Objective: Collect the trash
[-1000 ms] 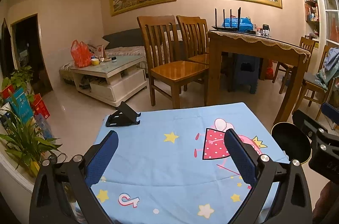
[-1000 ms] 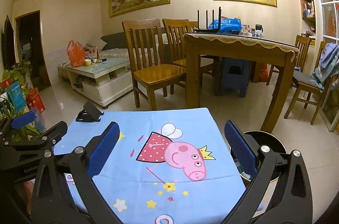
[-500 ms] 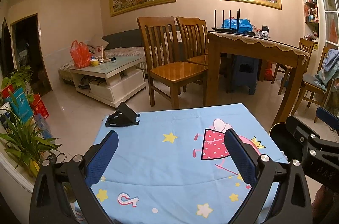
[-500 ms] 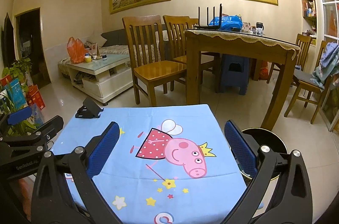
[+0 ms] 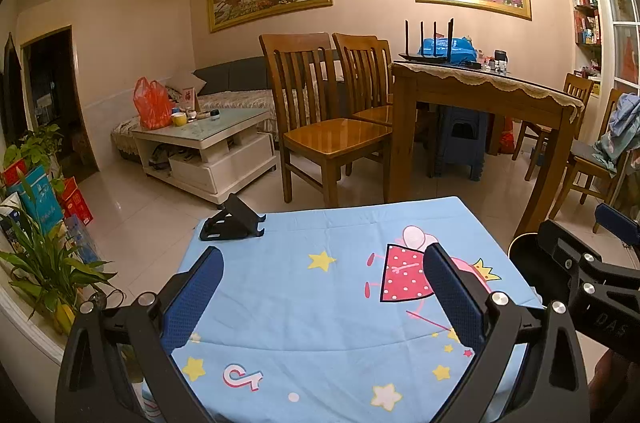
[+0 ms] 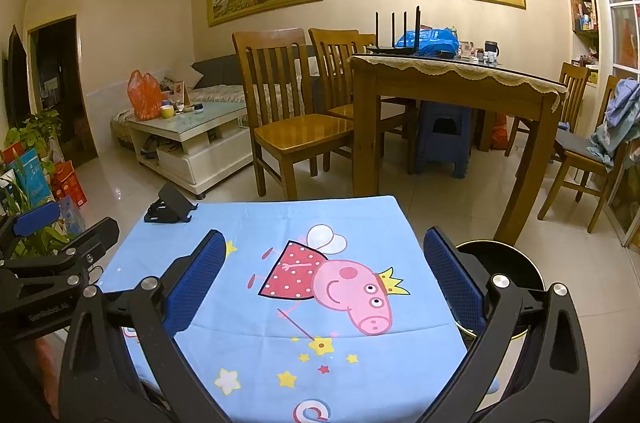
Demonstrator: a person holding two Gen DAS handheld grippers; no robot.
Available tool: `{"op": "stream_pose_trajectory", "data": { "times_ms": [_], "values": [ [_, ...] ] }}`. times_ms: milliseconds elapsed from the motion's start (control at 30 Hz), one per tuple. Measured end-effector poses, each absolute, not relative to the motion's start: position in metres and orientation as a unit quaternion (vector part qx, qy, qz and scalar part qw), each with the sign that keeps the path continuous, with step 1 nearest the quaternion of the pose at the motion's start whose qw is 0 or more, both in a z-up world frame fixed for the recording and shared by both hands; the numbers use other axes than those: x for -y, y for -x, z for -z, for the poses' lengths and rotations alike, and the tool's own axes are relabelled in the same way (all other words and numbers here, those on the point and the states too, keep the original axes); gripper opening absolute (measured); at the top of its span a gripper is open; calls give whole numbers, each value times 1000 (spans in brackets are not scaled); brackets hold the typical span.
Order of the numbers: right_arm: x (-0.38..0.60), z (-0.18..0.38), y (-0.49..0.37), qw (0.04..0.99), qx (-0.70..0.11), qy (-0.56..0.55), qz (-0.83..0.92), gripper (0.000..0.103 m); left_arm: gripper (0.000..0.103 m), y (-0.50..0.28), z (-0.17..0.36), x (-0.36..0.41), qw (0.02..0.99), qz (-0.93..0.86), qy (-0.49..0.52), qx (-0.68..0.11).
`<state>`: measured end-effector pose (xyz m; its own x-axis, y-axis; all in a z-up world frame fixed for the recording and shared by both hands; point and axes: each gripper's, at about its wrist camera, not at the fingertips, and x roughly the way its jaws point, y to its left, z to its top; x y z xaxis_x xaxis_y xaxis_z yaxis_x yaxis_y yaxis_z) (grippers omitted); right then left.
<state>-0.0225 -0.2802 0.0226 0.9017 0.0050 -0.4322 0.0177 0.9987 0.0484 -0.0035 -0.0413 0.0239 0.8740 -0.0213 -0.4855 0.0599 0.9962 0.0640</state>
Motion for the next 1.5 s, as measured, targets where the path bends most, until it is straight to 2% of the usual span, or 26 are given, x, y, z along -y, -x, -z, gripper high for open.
{"op": "stream_pose_trajectory", "data": {
  "times_ms": [1500],
  "values": [
    [279, -26, 22, 974, -223, -26, 2, 98, 97, 4, -25, 39, 968, 17, -27, -247]
  ]
}}
